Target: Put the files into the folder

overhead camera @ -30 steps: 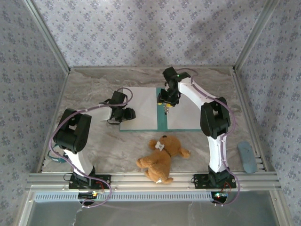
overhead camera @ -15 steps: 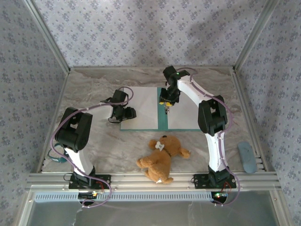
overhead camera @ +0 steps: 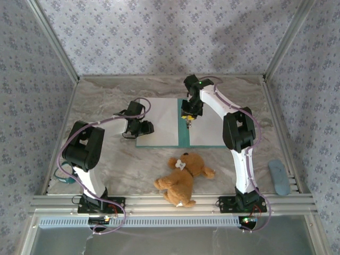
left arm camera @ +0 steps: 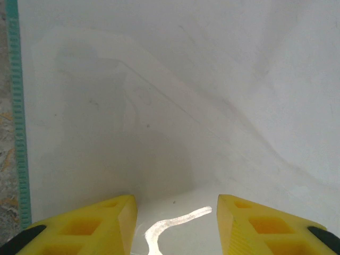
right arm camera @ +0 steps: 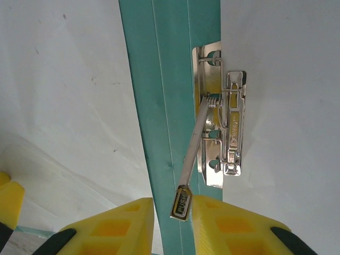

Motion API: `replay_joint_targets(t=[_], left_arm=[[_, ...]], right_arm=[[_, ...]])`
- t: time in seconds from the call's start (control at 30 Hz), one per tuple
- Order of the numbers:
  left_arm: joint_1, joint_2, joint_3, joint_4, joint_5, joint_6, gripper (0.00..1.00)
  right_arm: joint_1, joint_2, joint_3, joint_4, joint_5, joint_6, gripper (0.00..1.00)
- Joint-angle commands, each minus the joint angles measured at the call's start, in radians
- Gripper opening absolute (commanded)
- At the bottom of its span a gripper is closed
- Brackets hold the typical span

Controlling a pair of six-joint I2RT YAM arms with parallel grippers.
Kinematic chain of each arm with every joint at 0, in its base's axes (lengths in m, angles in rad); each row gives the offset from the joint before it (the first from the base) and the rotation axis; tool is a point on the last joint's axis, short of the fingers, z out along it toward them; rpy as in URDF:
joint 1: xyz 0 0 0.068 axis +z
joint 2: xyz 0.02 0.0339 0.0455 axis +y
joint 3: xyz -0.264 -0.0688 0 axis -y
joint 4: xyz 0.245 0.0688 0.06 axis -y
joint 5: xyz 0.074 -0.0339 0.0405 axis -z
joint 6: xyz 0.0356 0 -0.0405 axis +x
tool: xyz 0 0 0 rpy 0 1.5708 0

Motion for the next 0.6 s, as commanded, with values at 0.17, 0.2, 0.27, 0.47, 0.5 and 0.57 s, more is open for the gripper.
replay_joint_targets(t=[0.17,0.2,0.27,0.47,0.5,0.57], left_arm=[[-0.007,0.036,0.009,-0.076,0.002,-0.009,0.45],[-0.005,0.036,0.009,-0.076,0.000,-0.009,0.45],[-0.006,0.036,0.007,-0.076,0.000,-0.007,0.45],[-0.006,0.036,0.006,-0.076,-0.002,-0.009,0.45],[-0.006,0.036,0.006,-0.076,-0.001,-0.009,0.45],[-0.005,0.036,0.003,-0.079,-0.001,-0.009,0.45]], right_arm=[[0.005,0.035,0.047,-0.059,0.045,-0.008,0.26],[0.005,0.036,0.046,-0.059,0.047,-0.007,0.26],[0.006,0.038,0.047,-0.059,0.046,-0.007,0.25],[0.006,0.044,0.049,-0.066,0.045,-0.010,0.21],[0.008,0.044,0.047,-0.066,0.043,-0.009,0.21],[0.008,0.044,0.048,-0.065,0.040,-0.011,0.21]])
